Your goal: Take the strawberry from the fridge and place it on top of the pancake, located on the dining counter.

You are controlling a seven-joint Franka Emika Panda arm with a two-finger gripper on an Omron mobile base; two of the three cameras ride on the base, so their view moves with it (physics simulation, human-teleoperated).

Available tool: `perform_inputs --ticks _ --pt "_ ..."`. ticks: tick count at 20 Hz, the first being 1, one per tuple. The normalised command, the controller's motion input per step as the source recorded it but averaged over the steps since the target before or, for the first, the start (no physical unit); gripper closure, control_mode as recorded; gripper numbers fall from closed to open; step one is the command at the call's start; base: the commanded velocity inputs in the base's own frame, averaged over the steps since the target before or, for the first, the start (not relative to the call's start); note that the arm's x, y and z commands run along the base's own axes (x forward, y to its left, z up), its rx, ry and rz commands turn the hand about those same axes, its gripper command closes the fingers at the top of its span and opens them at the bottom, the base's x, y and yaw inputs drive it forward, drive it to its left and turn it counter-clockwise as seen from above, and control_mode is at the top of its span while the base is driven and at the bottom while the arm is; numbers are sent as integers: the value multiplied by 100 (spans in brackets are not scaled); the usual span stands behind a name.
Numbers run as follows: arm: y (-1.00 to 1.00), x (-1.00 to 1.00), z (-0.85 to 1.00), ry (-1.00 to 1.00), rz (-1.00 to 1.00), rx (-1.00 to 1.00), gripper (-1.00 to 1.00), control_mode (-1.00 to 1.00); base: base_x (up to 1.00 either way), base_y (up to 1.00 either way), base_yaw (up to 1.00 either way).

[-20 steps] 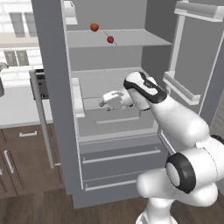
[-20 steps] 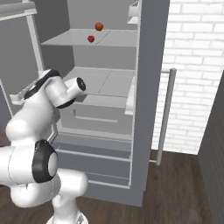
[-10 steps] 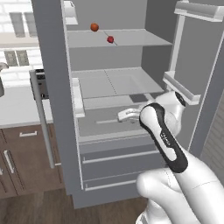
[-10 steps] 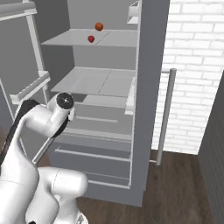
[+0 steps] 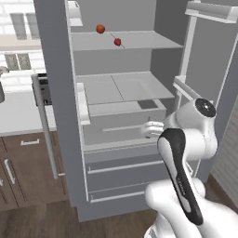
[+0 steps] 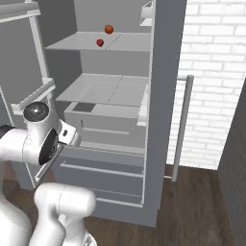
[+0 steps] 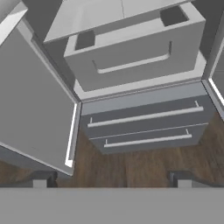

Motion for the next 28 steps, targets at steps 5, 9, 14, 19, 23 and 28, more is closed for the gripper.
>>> perform_inputs --ticks 5,9,14,19,23,28 --pt "-11 -28 -6 0 -14 0 -100 -100 0 0 0" --pt "0 1 -1 3 -3 0 -100 -100 0 0 0" --pt "0 1 0 2 0 0 -100 100 29 0 0" --pt "0 0 0 0 0 0 -100 100 100 0 0" --pt "0 0 0 0 0 0 -100 100 84 0 0" --pt "0 0 0 0 0 0 -100 100 34 0 0"
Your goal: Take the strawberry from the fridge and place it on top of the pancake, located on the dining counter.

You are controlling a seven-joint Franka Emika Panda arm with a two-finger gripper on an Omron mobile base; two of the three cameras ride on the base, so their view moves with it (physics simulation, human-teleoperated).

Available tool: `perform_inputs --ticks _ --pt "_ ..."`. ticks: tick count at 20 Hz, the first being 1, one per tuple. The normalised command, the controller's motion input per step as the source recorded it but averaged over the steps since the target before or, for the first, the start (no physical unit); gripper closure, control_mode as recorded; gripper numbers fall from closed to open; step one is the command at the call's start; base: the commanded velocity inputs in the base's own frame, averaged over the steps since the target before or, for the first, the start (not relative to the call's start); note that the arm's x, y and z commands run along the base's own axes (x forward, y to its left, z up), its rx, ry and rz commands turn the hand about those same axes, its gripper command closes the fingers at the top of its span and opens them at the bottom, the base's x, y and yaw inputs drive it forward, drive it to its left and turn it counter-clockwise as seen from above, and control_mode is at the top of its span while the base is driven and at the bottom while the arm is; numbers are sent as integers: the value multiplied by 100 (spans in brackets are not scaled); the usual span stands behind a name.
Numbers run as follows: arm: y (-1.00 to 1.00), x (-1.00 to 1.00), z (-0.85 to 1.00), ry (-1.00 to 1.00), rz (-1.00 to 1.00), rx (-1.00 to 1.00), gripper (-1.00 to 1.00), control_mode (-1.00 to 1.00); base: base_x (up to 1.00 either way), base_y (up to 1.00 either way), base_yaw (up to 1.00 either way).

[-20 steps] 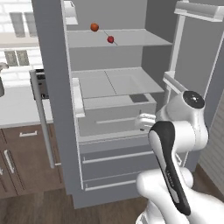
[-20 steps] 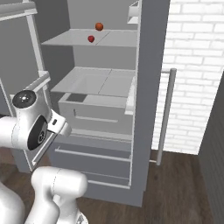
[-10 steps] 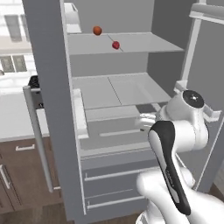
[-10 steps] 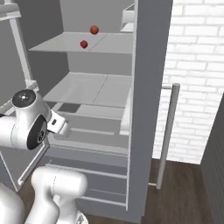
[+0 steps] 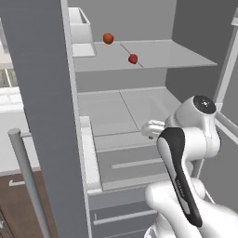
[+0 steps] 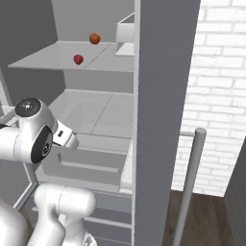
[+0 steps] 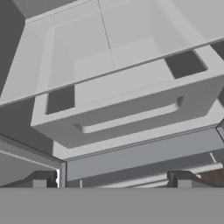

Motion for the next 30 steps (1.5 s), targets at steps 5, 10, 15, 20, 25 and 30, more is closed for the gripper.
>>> perform_inputs --ticks 5,10,15,20,25,30 --pt "1 15 40 -3 0 -7 -100 -100 20 0 -1" --pt "0 67 99 -14 -1 -17 -100 -100 0 0 0" --pt "0 44 84 -23 4 -10 -100 -100 0 0 0" --pt "4 34 66 -24 10 -10 -100 -100 0 0 0" --pt "0 29 74 -16 4 -5 -100 -100 0 0 0" --pt "0 66 53 0 2 0 -100 -100 0 0 0"
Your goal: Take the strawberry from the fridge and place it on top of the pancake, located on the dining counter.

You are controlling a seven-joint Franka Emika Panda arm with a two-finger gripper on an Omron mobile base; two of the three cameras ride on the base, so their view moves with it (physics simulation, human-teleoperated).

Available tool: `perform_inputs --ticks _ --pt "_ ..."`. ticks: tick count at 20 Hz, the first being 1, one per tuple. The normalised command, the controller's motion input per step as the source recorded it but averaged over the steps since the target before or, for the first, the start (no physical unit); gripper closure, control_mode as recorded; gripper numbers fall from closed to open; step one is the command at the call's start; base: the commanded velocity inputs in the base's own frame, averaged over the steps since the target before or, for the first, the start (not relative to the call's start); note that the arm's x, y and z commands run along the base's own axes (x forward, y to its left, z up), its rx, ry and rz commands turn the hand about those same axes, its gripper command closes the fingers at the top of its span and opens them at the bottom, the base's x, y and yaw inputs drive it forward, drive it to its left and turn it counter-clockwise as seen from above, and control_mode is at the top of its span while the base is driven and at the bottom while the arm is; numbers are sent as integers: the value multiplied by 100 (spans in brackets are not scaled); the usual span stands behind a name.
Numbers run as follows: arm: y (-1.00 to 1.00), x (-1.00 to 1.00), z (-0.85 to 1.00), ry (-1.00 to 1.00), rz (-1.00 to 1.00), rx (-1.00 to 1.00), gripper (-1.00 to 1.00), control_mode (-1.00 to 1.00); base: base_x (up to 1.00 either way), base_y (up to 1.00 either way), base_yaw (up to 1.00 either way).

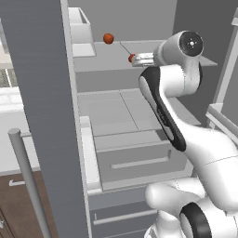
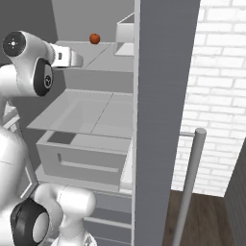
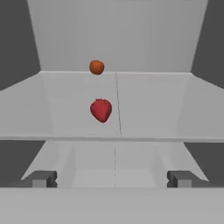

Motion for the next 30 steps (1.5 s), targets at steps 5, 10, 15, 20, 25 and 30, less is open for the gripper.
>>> perform_inputs --ticks 5,10,15,20,25,30 --pt "16 59 2 1 0 0 -100 -100 0 0 0" --pt "5 47 -13 3 2 0 -100 -100 0 0 0" --pt "1 48 -12 1 3 0 -100 -100 0 0 0" --pt "0 52 -13 4 1 0 -100 -100 0 0 0" --pt "0 58 -9 4 0 0 -100 -100 0 0 0" --pt "2 24 -8 1 0 0 -100 -100 0 0 0"
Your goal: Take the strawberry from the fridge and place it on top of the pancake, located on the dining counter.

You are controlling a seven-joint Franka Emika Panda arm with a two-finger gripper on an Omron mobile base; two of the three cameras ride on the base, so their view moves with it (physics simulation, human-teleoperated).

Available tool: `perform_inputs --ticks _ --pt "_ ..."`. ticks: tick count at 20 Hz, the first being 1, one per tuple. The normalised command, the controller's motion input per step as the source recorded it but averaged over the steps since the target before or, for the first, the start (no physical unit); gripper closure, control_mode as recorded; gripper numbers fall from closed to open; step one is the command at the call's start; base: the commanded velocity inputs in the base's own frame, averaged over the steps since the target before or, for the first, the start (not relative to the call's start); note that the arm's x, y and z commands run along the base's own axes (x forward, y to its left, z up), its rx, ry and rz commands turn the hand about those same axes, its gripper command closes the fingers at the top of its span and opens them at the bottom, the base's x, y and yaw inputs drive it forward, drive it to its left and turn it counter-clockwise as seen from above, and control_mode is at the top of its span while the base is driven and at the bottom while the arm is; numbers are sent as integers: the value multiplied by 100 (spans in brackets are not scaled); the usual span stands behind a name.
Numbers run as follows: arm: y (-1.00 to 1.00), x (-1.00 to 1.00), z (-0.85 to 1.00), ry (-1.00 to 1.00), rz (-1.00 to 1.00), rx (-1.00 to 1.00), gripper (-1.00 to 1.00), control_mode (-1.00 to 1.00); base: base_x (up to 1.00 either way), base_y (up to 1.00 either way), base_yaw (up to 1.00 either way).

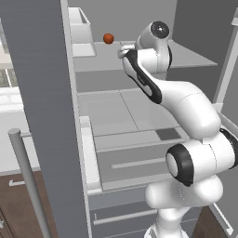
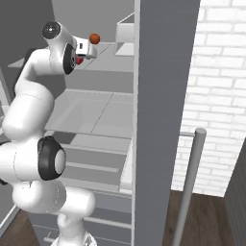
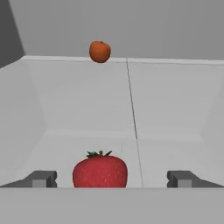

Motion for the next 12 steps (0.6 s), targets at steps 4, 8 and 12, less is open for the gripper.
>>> perform_inputs --ticks 4,8,12 --pt "6 3 -14 0 0 -3 -100 -100 0 0 0" --pt "10 7 -10 0 0 -2 -100 -100 0 0 0" --pt "7 26 -8 0 0 0 -100 -100 0 0 0"
